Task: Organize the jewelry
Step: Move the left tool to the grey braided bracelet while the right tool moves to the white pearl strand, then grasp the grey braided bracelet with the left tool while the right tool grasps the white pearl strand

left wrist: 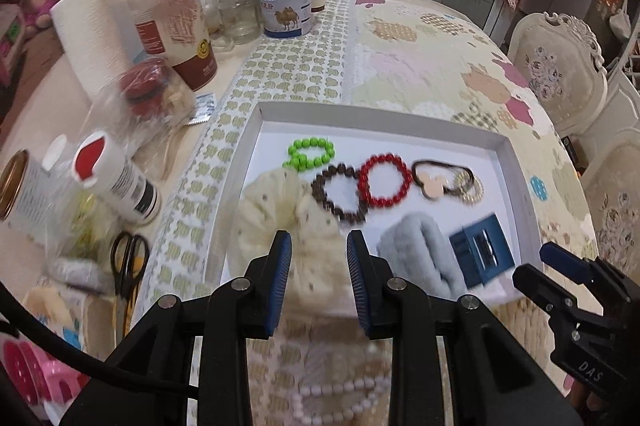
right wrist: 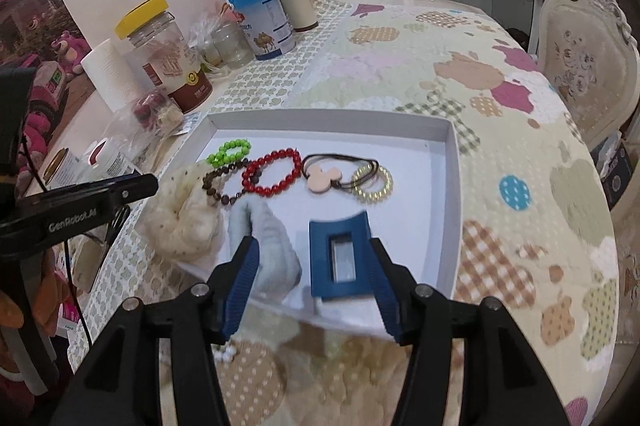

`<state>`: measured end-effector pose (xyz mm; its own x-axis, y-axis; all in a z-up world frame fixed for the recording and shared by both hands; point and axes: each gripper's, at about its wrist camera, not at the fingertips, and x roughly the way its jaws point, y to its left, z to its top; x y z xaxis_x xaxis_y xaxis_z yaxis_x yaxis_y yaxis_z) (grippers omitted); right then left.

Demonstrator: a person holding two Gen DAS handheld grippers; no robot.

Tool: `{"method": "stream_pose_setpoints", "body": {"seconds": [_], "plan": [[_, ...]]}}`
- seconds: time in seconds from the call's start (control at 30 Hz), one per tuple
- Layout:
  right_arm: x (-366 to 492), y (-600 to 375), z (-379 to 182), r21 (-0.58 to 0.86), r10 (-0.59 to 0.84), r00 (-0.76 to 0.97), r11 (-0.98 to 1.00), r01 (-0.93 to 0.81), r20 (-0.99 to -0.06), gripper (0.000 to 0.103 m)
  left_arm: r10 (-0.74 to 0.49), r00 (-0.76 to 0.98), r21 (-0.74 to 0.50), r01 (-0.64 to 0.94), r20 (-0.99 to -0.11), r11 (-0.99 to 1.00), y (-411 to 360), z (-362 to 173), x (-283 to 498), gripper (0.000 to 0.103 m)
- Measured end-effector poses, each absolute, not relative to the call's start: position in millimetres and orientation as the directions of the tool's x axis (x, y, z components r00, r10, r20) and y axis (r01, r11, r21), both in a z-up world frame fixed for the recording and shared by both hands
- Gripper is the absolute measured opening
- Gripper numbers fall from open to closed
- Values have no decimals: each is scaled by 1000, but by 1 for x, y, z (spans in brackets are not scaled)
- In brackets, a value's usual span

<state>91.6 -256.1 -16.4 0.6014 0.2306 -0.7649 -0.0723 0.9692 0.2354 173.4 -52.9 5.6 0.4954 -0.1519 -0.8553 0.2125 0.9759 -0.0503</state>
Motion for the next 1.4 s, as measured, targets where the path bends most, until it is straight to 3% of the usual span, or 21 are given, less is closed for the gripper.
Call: {"method": "stream_pose_setpoints", "body": {"seconds": [0.93, 1.17, 1.4], "plan": [[-27, -257, -16, 209, 240, 571, 970, -121, -785, 63, -164, 475, -72, 205, -865, 976, -55, 2, 42, 28], [-45, -259, -21, 216, 254, 560, 967, -135, -789, 63, -295, 351, -201, 282, -889, 938, -51, -14, 17, 30], [-51, -258, -33, 223, 260, 531, 965, -135, -806, 64, -282, 250, -197, 318, -926, 928, -55, -52, -10, 32]]}}
